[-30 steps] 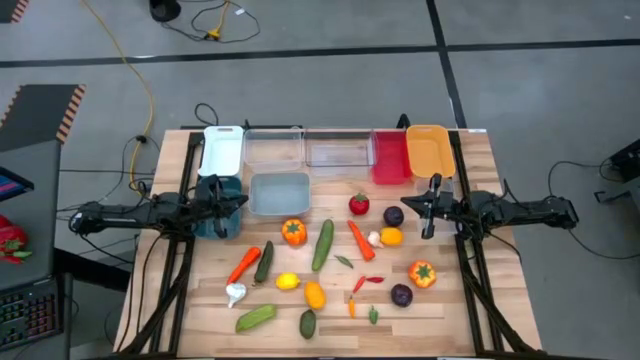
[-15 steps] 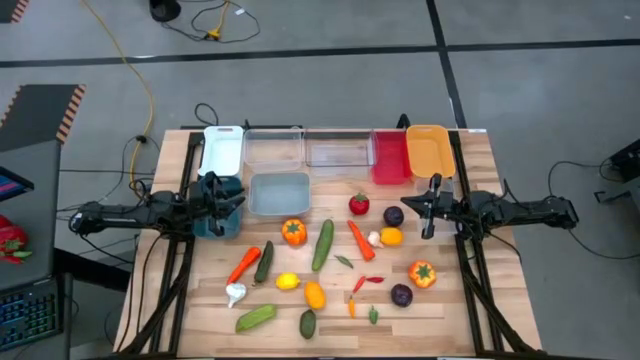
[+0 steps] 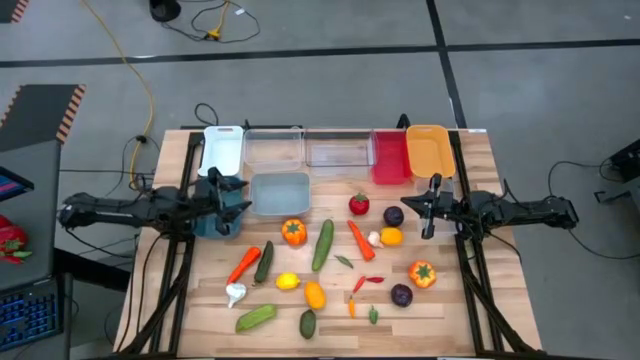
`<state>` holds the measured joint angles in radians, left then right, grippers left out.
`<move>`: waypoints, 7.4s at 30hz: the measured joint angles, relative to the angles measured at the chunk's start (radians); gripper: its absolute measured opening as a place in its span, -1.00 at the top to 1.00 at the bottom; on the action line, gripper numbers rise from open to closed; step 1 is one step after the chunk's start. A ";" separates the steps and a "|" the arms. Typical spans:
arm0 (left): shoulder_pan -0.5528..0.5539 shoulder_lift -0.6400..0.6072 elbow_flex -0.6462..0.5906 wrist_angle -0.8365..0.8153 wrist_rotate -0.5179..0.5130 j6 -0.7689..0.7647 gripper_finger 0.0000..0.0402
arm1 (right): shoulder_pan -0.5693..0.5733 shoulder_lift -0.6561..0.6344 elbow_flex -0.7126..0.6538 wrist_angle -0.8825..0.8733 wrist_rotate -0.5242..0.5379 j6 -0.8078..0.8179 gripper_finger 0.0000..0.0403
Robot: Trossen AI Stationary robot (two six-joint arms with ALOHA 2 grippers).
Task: Sort produce into baskets
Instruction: Put the bottom left lemon into the gray bin, then put the bottom lemon into the gray bin
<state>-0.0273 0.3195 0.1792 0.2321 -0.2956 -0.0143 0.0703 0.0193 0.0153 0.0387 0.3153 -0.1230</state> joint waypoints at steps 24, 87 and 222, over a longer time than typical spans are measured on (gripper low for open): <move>-0.053 0.861 0.921 -0.760 -0.007 -0.061 -0.36 | 0.000 0.000 0.000 0.000 0.000 0.000 0.81; -0.425 1.435 1.060 -0.950 0.146 -0.482 -0.86 | 0.000 0.000 0.000 0.000 0.000 0.000 0.81; -0.387 1.648 1.310 -0.923 0.273 0.500 -0.52 | 0.000 0.000 0.000 0.000 -0.001 0.000 0.81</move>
<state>-0.4141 1.9671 1.4887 -0.6908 -0.0229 0.4857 0.0700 0.0196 0.0151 0.0383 0.3139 -0.1230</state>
